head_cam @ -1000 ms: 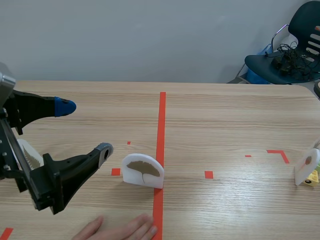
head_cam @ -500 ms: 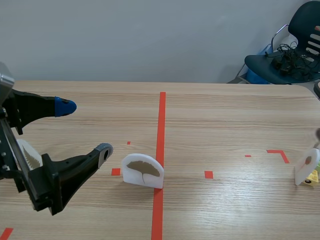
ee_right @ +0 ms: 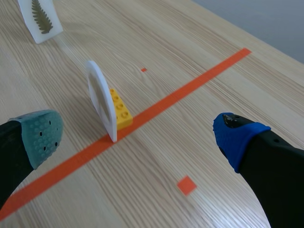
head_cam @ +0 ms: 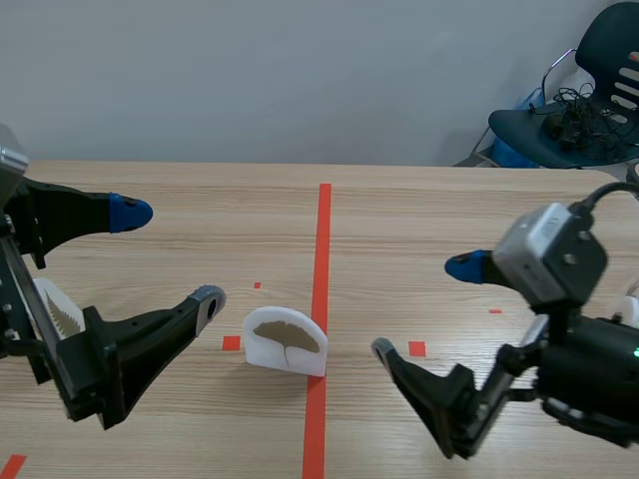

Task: Do the leaf sorting experiment

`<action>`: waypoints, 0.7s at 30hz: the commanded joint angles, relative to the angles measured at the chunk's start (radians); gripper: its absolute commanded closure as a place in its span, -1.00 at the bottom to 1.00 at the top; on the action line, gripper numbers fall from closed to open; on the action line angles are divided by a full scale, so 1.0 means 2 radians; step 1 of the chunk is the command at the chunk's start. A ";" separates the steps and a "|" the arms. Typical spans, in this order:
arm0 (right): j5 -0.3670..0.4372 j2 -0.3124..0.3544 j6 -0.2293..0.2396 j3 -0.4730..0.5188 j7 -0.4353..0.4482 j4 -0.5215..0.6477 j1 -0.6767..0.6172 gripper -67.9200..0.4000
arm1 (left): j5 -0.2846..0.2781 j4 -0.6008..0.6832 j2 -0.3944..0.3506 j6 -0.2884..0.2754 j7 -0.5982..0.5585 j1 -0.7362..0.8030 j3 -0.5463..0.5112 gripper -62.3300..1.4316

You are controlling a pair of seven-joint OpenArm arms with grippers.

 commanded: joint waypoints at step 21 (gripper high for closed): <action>-0.092 -0.154 -0.104 -0.199 0.074 -0.286 0.166 0.14 | -0.007 0.005 0.001 0.005 -0.010 0.004 -0.003 -1.00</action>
